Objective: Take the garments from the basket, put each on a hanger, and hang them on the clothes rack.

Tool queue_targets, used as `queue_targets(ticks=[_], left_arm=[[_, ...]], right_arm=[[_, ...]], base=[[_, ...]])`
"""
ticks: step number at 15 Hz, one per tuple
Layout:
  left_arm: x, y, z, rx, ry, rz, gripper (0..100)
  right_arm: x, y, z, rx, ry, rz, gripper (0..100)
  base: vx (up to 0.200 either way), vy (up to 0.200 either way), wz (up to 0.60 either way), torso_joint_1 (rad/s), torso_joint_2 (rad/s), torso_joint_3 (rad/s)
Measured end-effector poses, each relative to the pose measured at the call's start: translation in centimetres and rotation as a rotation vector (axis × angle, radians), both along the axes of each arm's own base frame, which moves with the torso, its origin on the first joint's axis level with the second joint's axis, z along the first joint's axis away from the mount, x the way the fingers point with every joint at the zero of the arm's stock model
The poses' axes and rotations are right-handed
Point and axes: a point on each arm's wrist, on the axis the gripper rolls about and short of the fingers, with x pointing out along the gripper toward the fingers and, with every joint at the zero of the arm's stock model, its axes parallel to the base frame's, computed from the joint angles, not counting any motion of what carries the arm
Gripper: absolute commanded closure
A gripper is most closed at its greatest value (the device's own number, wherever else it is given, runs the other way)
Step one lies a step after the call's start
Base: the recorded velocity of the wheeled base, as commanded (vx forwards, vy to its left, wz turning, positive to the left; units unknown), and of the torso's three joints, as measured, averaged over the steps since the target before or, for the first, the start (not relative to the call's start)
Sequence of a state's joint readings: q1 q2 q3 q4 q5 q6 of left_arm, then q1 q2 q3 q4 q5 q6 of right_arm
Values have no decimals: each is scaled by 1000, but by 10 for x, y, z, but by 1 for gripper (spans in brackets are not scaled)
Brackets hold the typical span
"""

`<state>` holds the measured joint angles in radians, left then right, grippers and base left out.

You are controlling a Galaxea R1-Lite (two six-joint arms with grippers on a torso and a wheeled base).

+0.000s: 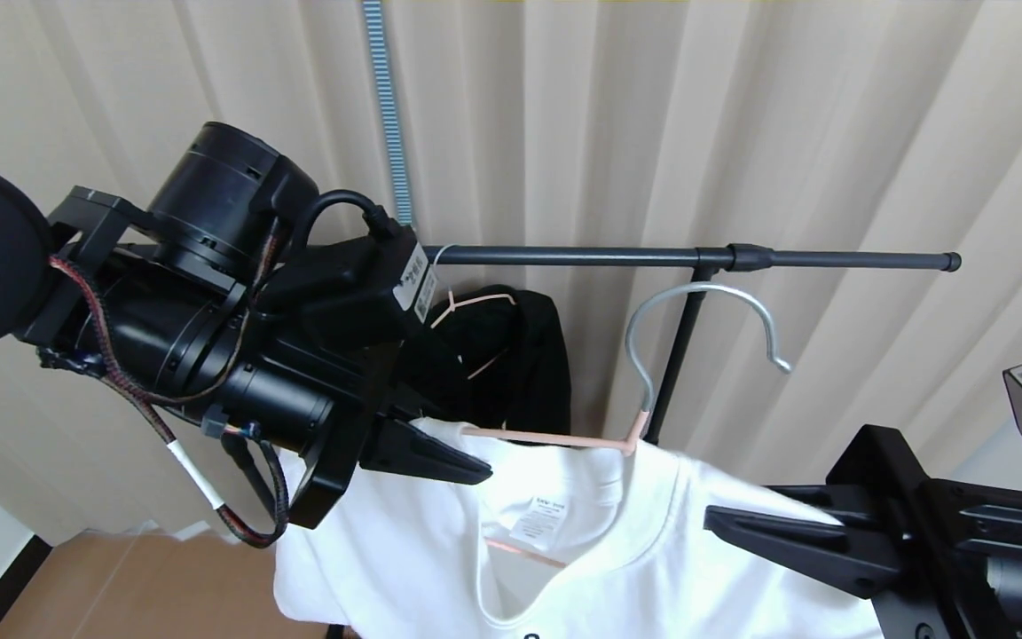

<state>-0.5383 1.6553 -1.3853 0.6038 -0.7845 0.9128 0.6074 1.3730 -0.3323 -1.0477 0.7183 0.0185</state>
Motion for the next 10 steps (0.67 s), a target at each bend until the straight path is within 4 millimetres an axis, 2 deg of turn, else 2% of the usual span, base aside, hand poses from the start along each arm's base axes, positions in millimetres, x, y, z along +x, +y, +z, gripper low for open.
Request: queue_targets(ticks=[7,8,10], left_arm=[[-11,9,1,-4,-1,11,100],[-11,10,1,-2,0,15,100],[-13,12,2,0,-2,23,100]], right_arm=[[-2,-1,3,5,-14,0,100],[-2,-2,3,7,-19,0,0],[-3,-2,2,4,-25,-1,0]], base=[[0,0,0,0,0,0],[0,0,0,0,0,0],[0,0,0,0,0,0]])
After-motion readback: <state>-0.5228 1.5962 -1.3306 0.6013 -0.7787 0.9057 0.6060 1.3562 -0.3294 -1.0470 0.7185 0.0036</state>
